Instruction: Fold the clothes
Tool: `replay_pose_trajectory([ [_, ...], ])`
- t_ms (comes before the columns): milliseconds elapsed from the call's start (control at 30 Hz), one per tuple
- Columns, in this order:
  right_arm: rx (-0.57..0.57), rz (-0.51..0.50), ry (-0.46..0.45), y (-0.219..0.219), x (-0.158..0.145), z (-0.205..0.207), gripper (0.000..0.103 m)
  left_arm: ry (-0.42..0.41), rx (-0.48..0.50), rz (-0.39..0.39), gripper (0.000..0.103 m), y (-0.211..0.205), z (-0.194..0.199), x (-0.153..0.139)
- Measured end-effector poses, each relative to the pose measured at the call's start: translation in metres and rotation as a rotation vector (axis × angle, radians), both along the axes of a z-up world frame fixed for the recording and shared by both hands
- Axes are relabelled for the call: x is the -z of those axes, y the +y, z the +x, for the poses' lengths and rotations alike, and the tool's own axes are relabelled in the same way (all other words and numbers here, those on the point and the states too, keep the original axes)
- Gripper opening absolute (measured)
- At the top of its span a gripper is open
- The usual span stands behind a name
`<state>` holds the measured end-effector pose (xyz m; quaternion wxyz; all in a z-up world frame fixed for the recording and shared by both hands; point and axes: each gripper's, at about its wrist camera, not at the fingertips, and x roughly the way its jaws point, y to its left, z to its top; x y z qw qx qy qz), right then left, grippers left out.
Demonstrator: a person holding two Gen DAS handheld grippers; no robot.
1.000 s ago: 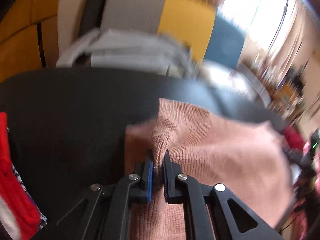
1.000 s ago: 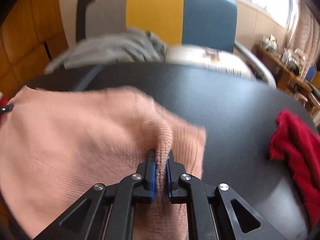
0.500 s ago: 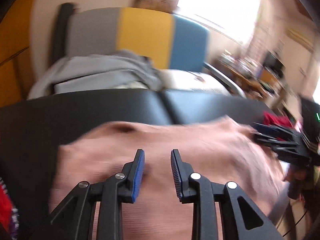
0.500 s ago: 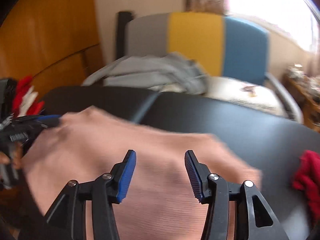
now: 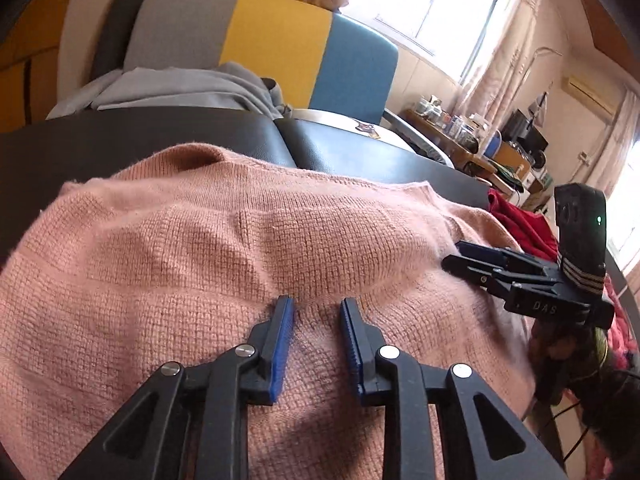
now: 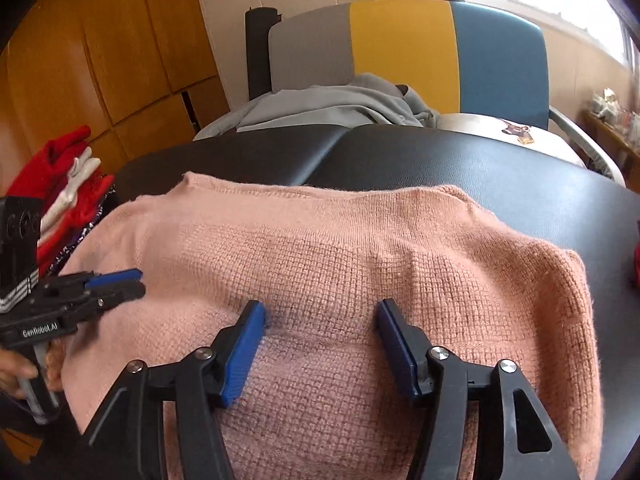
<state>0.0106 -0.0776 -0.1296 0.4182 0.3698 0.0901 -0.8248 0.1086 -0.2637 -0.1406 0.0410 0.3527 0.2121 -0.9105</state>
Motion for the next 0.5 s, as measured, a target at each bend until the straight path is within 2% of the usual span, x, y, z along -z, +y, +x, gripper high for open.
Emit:
replay_pose_trajectory([
  [100, 0.011, -0.005, -0.014, 0.003, -0.005, 0.005, 0.065, -0.034, -0.037, 0.005, 0.026, -0.003, -0.002, -0.016],
  [200, 0.043, -0.101, -0.106, 0.035, -0.019, 0.008, 0.071, -0.027, -0.014, -0.080, 0.029, 0.007, 0.000, -0.033],
  [267, 0.079, -0.144, -0.107, 0.078, -0.031, 0.019, 0.075, -0.023, 0.015, -0.086, 0.030, 0.016, 0.000, -0.038],
  [333, 0.095, -0.167, -0.149, 0.127, -0.035, 0.024, 0.089, -0.027, 0.042, -0.078, 0.030, 0.025, -0.001, -0.039],
  [367, 0.102, -0.178, -0.171, 0.151, -0.036, 0.026, 0.091, -0.024, 0.060, -0.079, 0.030, 0.032, -0.003, -0.040],
  [433, 0.123, -0.166, -0.199, 0.189, -0.034, 0.029, 0.094, -0.005, 0.108, -0.084, 0.030, 0.050, -0.014, -0.045],
  [500, 0.129, -0.169, -0.241, 0.224, -0.031, 0.032, 0.094, 0.017, 0.196, -0.089, 0.030, 0.077, -0.024, -0.052],
])
